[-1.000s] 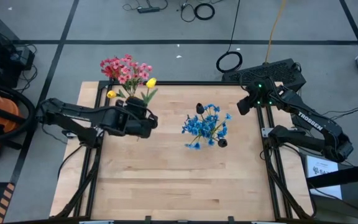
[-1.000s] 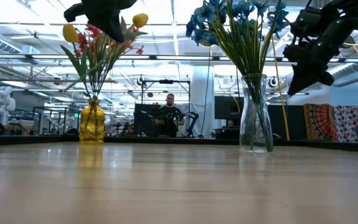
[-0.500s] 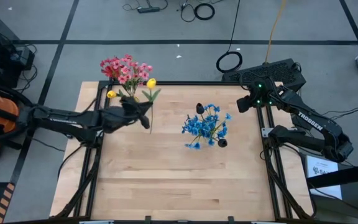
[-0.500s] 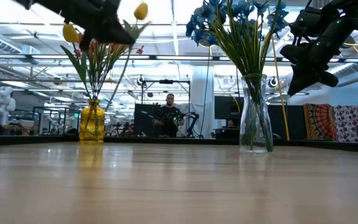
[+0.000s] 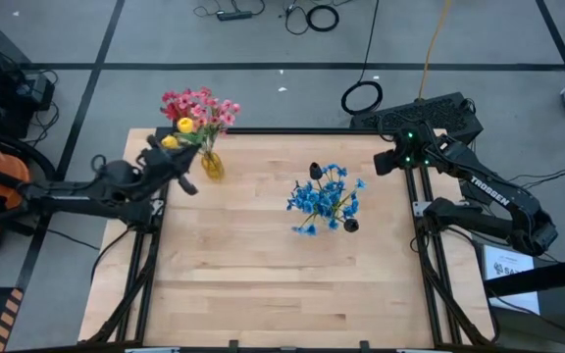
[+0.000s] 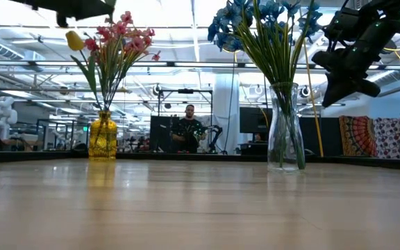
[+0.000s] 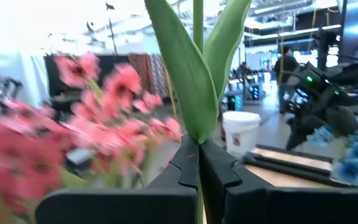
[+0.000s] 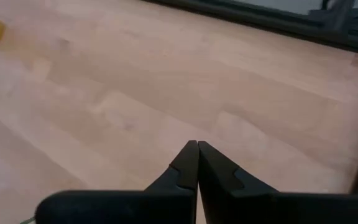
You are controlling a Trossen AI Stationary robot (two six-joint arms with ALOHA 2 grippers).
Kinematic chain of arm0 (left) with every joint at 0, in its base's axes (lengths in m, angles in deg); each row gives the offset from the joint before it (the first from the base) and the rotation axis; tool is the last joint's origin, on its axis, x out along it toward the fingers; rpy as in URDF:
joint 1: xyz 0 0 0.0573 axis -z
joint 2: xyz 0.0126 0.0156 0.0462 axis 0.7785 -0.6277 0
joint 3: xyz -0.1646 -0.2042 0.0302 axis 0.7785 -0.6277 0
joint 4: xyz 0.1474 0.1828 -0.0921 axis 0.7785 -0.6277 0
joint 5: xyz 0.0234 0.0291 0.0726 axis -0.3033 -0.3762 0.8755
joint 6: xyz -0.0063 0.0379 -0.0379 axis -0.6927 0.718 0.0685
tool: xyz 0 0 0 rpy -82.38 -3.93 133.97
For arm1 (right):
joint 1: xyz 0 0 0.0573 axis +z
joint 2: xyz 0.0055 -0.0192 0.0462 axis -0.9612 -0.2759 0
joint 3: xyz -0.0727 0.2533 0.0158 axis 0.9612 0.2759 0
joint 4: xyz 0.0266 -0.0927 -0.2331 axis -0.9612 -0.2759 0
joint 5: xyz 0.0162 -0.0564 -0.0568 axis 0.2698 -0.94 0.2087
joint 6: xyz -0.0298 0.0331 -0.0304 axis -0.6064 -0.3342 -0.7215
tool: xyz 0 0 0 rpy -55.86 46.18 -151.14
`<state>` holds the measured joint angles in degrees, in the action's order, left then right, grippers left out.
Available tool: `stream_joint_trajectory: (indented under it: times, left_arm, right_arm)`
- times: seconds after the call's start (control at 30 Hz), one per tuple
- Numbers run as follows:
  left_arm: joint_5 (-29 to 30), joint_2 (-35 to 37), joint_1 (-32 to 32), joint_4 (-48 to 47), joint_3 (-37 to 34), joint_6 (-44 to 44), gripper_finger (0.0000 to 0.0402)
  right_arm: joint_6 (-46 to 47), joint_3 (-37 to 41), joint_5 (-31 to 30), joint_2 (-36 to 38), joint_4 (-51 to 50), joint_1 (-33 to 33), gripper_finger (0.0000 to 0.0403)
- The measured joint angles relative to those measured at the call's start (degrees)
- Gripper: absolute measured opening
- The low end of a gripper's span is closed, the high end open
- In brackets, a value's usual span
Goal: Sort flowers into vase by color
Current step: Put the yellow tulip into the yellow vase
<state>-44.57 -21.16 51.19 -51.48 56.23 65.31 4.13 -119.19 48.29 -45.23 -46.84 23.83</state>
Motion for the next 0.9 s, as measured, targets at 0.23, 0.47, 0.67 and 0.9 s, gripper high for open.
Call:
stream_joint_trajectory:
  times: [0.23,0.47,0.67,0.9]
  left_arm:
    - [0.0,2.6,-3.4,-2.1,0.0,5.7,0.0000]
    - [-2.6,2.3,-9.7,-3.0,0.0,5.4,0.0000]
    - [-7.6,1.4,-15.2,-2.0,0.0,5.3,0.0000]
    - [-13.6,-0.9,-22.5,-1.1,-0.1,3.8,0.0000]
  right_arm:
    - [0.3,0.0,-2.8,0.0,0.8,0.0,0.0000]
    - [1.1,0.0,-2.8,0.0,1.7,0.0,0.0000]
    - [1.1,0.0,-2.8,0.0,1.7,0.0,0.0000]
    - [1.1,0.0,-2.8,0.0,1.7,0.0,0.0000]
